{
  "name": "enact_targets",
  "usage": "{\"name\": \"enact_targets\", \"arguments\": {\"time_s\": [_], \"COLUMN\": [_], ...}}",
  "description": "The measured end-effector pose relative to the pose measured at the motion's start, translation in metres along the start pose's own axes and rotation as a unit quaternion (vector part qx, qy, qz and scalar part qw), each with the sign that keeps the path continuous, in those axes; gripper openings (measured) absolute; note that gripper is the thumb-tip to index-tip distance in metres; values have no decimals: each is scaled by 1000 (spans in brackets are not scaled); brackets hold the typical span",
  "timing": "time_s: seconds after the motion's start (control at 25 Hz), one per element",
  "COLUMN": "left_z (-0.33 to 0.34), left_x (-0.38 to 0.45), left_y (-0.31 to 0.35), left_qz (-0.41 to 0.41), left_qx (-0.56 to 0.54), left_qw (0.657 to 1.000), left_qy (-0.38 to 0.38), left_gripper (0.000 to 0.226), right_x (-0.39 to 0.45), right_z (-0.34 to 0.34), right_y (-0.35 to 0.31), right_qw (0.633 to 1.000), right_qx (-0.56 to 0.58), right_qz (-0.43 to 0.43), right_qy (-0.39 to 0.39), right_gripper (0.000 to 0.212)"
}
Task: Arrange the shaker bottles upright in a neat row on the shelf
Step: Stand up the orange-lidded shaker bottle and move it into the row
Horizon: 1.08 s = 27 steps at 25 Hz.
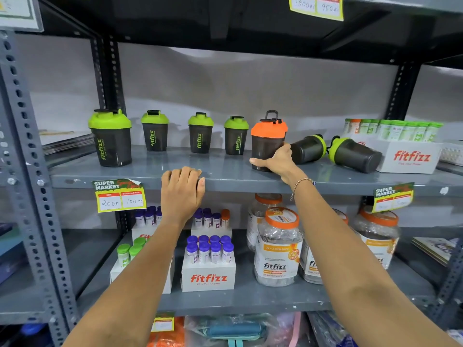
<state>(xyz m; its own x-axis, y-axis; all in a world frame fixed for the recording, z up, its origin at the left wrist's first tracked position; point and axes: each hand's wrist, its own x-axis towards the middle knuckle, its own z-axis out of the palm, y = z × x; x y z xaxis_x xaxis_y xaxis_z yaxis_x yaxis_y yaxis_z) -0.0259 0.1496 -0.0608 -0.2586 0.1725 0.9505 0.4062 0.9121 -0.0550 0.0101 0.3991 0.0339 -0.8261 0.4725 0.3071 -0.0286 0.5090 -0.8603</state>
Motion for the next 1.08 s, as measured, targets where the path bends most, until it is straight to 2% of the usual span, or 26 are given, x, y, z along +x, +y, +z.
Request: {"name": "enact_targets", "arguments": {"time_s": [0.16,0.36,0.48,0.56,0.72,0.8,0.92,1.08], "left_z": [1,-3,-5,-2,-2,-4,-4,-4], "left_x": [-1,0,1,0,1,0,0,0], "left_y": [0,1,0,0,-1,-1,0,-1], "left_qz": [7,13,9,11,13,13,11,8], "left_qx": [4,0,-1,4,8,3,1,-2], "left_qw": [1000,1000,1000,1000,1000,1000,1000,1000], "left_qy": [5,12,5,8,8,9,4,-4], "left_gripper": [44,39,39,39,38,37,37,38], "right_x": [3,2,6,7,3,3,5,2], "right_z": [-4,-1,-6,-8,-1,-3,-4,-1], "right_y": [1,2,3,4,1,2,3,1], "right_qw": [998,998,993,993,999,998,996,999], "right_qx": [54,38,87,87,3,2,31,-12], "right_qz": [6,-13,14,17,-9,3,19,-7], "right_qy": [-43,-43,-77,-72,-46,-58,-81,-44], "right_gripper": [87,105,90,87,107,107,96,115]}}
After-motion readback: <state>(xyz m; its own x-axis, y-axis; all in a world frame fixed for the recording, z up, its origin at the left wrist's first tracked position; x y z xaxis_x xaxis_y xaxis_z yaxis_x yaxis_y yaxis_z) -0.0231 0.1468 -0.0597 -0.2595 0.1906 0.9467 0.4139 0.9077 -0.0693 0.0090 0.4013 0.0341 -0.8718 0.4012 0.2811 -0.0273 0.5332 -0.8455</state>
